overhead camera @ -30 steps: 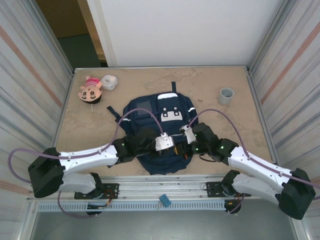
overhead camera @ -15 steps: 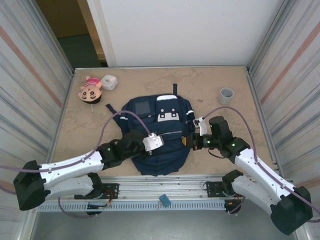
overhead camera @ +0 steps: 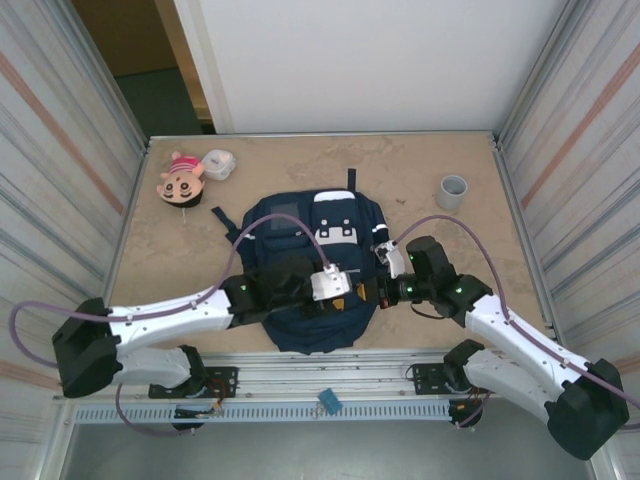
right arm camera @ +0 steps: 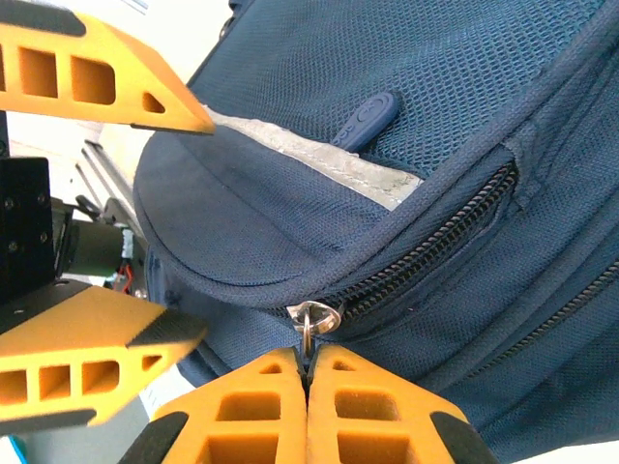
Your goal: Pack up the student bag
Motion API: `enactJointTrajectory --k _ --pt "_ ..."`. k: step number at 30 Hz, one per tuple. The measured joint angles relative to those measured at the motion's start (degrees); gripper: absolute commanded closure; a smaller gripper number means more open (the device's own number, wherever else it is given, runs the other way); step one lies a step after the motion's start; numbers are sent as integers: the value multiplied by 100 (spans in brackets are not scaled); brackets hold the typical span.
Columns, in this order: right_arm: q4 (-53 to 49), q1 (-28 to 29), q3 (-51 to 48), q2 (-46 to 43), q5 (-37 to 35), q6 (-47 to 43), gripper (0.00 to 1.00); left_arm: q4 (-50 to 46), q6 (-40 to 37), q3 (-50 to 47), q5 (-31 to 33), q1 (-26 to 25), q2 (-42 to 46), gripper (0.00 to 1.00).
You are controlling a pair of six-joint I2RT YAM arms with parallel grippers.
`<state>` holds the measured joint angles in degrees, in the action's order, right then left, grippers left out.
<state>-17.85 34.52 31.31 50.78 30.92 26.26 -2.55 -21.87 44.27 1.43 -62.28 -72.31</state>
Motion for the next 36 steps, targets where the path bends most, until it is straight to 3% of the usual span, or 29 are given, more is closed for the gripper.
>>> enactJointTrajectory --k 7,10,18,22,30,36 --pt "-31 0 0 4 -127 -9 100 321 -70 160 11 -13 -498 81" --pt "-44 -140 0 4 -98 -4 100 369 -57 103 57 -50 -457 92" --pt "-11 -883 -2 4 389 0 100 590 -39 -358 103 -42 142 94" --pt "46 -955 -2 63 542 22 100 573 -109 -592 -227 7 435 93" --pt "402 -1012 -2 704 461 319 100 647 -385 -769 -802 70 470 93" --pt "765 -1047 -2 1209 -138 507 100 673 -455 -769 -1064 22 422 93"
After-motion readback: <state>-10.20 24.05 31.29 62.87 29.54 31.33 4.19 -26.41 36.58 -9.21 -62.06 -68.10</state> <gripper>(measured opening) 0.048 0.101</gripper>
